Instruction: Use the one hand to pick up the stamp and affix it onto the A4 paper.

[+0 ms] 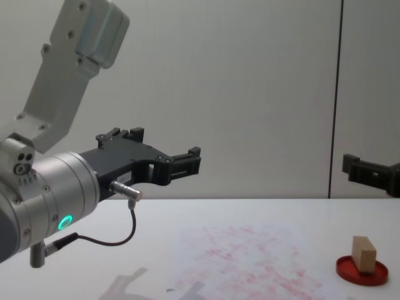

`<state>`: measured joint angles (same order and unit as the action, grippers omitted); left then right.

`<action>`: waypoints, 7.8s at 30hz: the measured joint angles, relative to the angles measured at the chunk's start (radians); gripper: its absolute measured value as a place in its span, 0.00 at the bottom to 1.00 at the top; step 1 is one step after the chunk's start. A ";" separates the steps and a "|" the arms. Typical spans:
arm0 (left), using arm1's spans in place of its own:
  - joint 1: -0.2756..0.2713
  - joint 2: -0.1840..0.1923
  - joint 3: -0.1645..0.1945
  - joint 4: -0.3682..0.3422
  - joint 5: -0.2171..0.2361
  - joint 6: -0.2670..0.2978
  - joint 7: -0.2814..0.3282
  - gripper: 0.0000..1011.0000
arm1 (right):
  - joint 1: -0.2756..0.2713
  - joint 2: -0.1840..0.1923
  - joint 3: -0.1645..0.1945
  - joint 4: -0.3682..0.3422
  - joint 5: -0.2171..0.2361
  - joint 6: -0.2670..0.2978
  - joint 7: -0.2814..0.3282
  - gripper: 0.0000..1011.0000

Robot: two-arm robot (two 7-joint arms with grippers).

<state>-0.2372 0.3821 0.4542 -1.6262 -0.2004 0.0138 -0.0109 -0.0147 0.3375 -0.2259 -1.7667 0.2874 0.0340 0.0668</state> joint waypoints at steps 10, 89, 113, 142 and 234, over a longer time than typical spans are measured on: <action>0.000 0.000 0.000 0.000 0.000 0.000 0.000 0.98 | 0.000 0.000 0.000 0.000 0.000 0.000 0.000 0.99; 0.000 0.000 0.000 0.000 0.000 0.000 0.000 0.98 | 0.335 -0.036 0.041 0.407 -0.112 0.227 0.310 0.99; 0.000 0.000 0.000 0.000 0.000 0.000 0.000 0.98 | 0.303 -0.011 0.035 0.357 -0.132 0.298 0.368 0.99; 0.000 0.000 0.000 0.000 0.000 0.000 0.000 0.98 | 0.318 -0.013 0.023 0.392 -0.141 0.351 0.387 0.99; 0.000 0.000 0.000 0.000 0.000 0.000 0.000 0.98 | 0.371 -0.041 -0.079 0.429 -0.236 0.272 0.637 0.22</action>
<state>-0.2372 0.3821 0.4542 -1.6262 -0.2004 0.0138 -0.0109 0.3560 0.2962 -0.3051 -1.3374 0.0515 0.3060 0.7035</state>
